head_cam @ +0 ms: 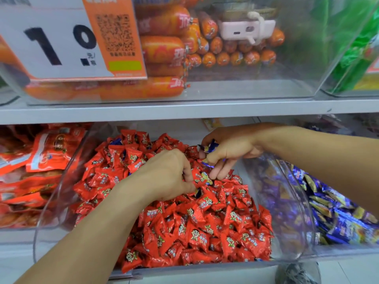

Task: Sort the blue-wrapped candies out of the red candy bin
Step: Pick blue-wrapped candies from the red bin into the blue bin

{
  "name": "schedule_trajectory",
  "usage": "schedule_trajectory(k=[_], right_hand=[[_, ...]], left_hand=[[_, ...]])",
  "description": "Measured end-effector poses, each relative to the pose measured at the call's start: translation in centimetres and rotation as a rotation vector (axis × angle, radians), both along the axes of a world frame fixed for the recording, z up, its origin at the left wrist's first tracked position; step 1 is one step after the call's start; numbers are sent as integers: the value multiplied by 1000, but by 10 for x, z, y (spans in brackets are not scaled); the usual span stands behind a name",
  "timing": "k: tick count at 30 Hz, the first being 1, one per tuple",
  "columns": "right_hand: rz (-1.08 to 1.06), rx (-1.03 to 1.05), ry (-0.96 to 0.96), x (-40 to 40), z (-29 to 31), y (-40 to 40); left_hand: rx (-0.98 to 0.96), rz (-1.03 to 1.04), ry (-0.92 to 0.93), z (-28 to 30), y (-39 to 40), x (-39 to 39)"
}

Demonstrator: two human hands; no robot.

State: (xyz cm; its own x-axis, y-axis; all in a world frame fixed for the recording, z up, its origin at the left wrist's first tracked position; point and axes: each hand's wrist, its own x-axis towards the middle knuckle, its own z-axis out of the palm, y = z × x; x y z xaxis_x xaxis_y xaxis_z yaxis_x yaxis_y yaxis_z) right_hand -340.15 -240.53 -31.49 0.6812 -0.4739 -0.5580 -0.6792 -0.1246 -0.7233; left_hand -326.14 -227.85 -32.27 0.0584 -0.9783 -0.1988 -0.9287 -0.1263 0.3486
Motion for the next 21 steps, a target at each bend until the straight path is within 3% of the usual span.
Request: schedule_trajectory(k=[6,10,14,17,21], right_hand=[[27,-134,53,-1,3,-3],[106,-204,157,3,-3,-1],[203,-361,288,9,-15,2],[274,-580,356,12,-16,5],[296,-704,372,11,-15,5]], left_hand=[[-222,197,11,-1,-1,11],[-295,206,34,1,2,14],[-170,77,109,2,3,6],[3,-20,24,0,2,1],[134,-61,-83,0,-5,-4]])
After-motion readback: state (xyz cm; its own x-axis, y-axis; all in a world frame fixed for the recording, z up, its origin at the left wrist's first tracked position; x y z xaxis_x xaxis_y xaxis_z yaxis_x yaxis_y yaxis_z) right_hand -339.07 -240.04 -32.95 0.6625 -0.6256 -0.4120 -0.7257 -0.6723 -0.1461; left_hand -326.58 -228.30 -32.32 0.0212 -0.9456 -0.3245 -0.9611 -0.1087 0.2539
